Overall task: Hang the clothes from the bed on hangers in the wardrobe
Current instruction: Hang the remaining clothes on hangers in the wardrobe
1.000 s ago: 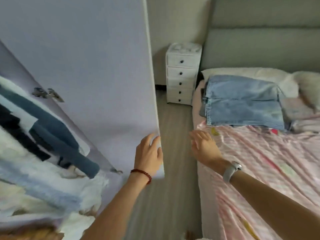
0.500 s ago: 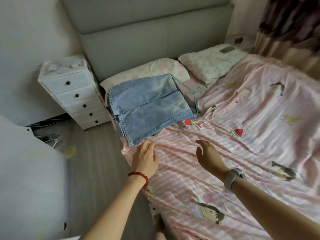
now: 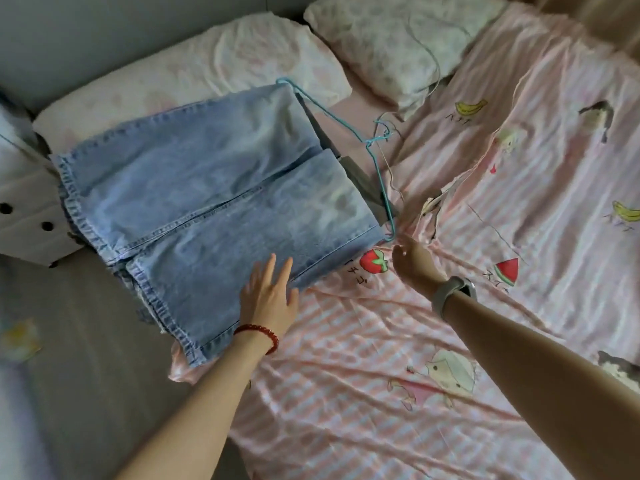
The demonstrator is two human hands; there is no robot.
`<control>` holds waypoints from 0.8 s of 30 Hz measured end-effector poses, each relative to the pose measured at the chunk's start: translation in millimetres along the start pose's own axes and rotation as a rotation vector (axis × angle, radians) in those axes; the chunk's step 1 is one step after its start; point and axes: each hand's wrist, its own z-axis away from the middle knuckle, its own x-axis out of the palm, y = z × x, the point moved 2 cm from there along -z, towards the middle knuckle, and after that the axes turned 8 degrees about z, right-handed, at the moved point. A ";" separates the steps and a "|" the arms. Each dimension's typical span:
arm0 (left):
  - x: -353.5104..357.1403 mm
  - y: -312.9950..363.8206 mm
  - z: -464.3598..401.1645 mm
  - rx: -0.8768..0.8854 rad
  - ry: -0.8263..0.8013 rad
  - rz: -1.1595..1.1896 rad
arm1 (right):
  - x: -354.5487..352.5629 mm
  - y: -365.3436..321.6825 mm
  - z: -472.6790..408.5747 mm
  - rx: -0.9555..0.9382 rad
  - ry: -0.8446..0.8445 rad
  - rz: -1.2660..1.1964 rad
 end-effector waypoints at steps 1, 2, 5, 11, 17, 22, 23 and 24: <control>7.0 -7.4 -13.5 -0.010 -0.038 -0.030 | 5.1 -2.1 -15.8 0.019 0.000 -0.007; 14.6 -14.6 -24.5 -0.031 -0.088 -0.032 | 9.8 -2.5 -32.2 0.031 0.014 -0.018; 34.4 -31.2 -41.8 -0.074 -0.230 0.033 | 18.5 -4.6 -73.4 0.050 0.064 -0.073; 41.1 -37.9 -48.9 -0.085 -0.287 0.034 | 21.1 -5.4 -118.7 0.324 0.055 -0.333; 22.3 -38.8 -55.4 -0.099 -0.366 0.119 | -14.3 -33.5 -87.8 0.113 0.402 -0.302; -67.5 -4.3 -63.0 -0.006 0.098 0.339 | -50.6 -56.8 -41.9 -0.098 0.529 -0.361; -92.2 7.2 -62.7 0.032 0.207 0.375 | -60.6 -62.7 -32.3 -0.139 0.545 -0.373; -118.0 19.8 -61.3 0.075 0.308 0.412 | -72.0 -69.3 -22.6 -0.187 0.556 -0.384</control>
